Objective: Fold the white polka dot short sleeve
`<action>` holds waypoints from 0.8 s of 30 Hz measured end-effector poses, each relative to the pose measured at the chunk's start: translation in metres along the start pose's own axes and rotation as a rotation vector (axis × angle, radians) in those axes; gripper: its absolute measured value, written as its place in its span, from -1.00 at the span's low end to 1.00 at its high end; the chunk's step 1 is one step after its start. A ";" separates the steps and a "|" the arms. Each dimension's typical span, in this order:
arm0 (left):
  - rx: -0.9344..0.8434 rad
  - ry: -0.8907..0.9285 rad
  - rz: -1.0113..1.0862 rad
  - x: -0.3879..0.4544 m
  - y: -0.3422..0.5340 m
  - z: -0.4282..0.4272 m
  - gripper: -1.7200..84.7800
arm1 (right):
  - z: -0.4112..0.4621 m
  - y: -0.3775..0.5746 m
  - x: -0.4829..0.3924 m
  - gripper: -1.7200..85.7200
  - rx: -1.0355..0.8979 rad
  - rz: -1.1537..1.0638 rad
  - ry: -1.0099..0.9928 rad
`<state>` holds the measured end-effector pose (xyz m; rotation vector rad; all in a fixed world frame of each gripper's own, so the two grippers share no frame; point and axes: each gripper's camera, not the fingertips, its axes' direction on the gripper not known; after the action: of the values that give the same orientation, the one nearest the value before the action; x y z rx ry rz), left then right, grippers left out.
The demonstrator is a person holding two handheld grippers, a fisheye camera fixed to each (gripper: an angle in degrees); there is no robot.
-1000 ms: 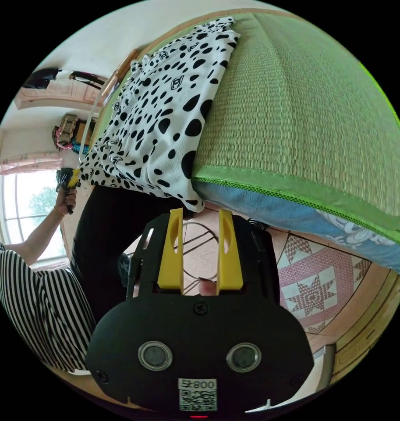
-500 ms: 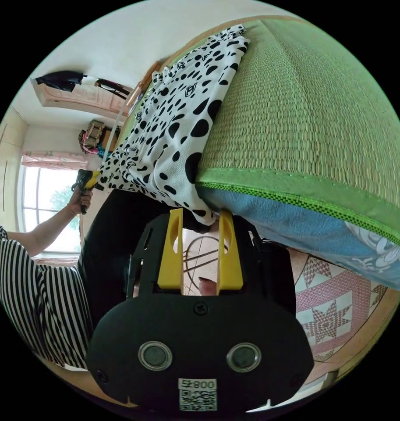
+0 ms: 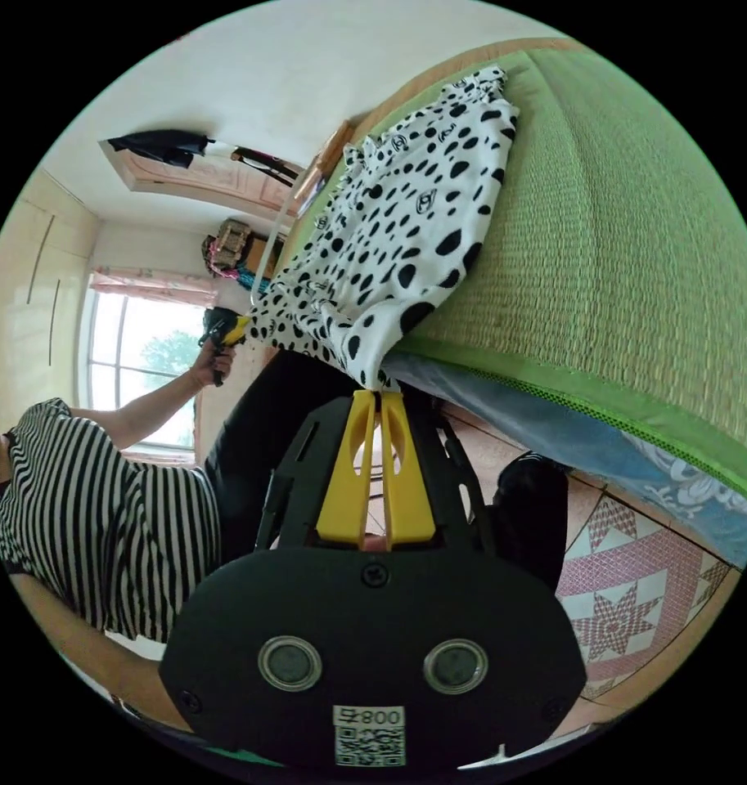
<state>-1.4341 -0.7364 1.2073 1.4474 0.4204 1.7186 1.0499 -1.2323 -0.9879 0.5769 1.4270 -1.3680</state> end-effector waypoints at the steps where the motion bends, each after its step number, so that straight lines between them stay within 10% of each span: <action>1: -0.001 0.009 0.005 0.001 0.001 -0.002 -0.92 | -0.006 0.002 -0.003 -0.94 0.010 -0.002 -0.012; 24: -0.034 0.250 0.084 0.023 0.058 -0.064 -0.92 | -0.126 0.108 -0.145 -0.95 0.229 0.002 -0.251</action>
<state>-1.5151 -0.7373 1.2450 1.2455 0.4660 1.9745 1.1528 -1.0463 -0.9282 0.5311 1.0773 -1.5550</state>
